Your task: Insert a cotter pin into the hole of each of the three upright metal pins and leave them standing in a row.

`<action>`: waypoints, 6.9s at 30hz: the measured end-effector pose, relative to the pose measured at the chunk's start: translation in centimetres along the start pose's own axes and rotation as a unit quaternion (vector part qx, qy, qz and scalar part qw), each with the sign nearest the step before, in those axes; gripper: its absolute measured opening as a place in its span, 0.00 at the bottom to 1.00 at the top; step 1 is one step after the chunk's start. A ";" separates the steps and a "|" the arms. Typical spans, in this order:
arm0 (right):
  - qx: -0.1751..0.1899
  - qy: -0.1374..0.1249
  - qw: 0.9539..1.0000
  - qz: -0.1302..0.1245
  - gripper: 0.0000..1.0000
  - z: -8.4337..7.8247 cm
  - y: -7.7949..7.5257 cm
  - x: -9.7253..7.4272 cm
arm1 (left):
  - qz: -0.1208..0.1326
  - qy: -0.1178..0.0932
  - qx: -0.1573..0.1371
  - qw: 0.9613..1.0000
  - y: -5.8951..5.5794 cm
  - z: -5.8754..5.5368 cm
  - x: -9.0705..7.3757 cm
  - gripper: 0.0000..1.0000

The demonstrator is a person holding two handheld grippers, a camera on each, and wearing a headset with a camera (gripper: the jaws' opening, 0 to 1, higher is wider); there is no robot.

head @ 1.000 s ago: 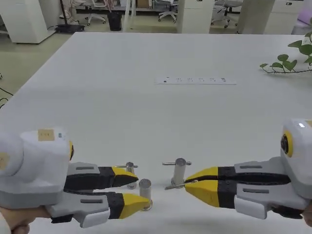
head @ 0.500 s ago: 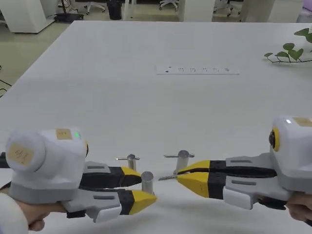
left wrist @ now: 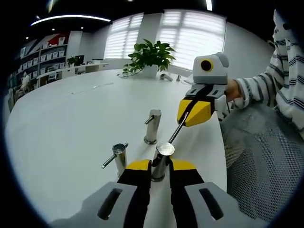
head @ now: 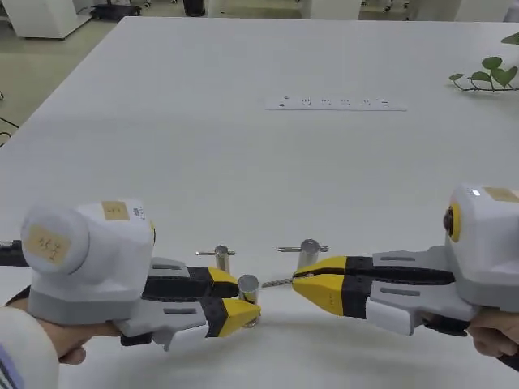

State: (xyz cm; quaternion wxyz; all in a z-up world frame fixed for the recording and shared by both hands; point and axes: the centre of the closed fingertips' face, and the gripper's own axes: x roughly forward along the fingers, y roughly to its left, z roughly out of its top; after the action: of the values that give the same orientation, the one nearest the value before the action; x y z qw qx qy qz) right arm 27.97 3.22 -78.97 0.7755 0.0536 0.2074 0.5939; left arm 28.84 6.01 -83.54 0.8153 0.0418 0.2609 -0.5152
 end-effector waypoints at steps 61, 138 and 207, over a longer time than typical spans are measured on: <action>-0.085 0.098 0.992 0.002 0.03 -1.9 -0.3 1.1 | 0.003 -0.016 0.004 1.000 -0.1 0.0 0.2 0.13; -0.114 0.116 0.987 0.003 0.16 -2.1 0.2 5.7 | 0.079 -0.079 -0.106 0.988 -0.2 -0.7 -6.8 0.99; -0.230 0.190 0.951 0.087 0.13 -1.9 -7.7 -7.2 | 0.164 -0.046 -0.131 0.977 -1.3 0.4 -7.6 0.99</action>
State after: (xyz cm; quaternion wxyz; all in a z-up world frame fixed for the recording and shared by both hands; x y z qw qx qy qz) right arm 32.64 -6.05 -81.35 0.6586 -0.2216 0.2033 0.6898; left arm 25.33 11.51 -79.41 0.8980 -0.0473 0.2784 -0.3374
